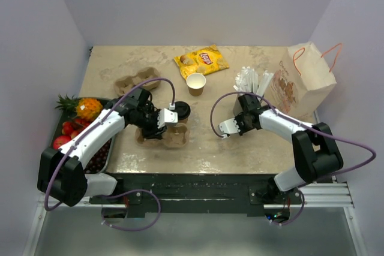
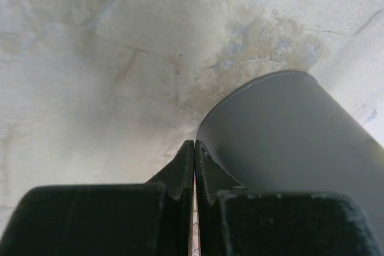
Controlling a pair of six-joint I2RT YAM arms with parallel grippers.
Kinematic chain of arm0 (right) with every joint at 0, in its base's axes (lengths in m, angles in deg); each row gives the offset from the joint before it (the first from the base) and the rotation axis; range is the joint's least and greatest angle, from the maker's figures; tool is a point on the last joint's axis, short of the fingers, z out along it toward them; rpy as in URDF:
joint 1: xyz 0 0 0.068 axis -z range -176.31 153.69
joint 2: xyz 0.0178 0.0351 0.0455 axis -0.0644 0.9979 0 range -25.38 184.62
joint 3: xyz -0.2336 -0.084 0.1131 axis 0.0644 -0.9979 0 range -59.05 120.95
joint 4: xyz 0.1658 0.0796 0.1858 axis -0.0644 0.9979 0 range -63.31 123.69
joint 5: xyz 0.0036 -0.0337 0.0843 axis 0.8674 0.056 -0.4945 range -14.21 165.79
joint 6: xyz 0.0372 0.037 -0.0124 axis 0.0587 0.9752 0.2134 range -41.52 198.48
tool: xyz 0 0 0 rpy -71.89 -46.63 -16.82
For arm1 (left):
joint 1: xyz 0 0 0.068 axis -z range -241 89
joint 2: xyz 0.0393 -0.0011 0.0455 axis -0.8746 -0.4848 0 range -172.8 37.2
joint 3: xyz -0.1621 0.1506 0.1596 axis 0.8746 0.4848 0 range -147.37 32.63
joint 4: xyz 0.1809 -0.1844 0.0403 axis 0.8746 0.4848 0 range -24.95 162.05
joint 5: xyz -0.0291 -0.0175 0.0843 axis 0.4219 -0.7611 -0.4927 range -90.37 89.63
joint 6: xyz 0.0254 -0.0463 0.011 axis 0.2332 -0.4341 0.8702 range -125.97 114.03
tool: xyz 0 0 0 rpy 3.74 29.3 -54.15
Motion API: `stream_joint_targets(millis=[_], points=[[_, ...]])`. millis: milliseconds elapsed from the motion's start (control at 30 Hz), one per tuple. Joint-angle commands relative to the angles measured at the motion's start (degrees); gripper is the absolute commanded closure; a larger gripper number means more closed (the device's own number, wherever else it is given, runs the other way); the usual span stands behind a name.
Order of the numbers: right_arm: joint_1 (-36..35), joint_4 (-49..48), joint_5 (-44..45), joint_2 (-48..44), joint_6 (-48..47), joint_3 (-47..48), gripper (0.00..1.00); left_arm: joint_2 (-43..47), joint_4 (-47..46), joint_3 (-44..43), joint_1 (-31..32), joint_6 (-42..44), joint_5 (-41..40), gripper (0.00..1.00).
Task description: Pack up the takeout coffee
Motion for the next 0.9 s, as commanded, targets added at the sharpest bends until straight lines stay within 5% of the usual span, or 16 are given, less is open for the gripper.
stream_joint_targets(millis=[0, 333, 533, 767, 867], points=[[-0.1, -6.95, 1.27, 3.59, -3.59, 2.71, 1.0, 0.32, -0.28, 0.73, 0.4, -0.33, 0.02, 0.93], [-0.1, -12.85, 5.13, 16.24, -5.08, 11.66, 1.0, 0.15, -0.81, 3.11, 0.92, -0.94, -1.92, 0.92], [-0.01, -8.04, 3.91, 19.87, -3.68, 17.38, 1.0, 0.23, -0.9, 3.02, 1.01, -1.56, -1.83, 0.92], [-0.89, 4.1, -5.92, 8.46, 2.02, 15.72, 1.0, -0.03, -2.04, 4.86, 1.1, -1.03, -1.31, 0.91], [-2.9, 10.6, -13.39, -0.15, 13.69, 20.36, 1.0, -0.9, -2.74, 4.86, 1.1, -1.03, -0.69, 0.91]])
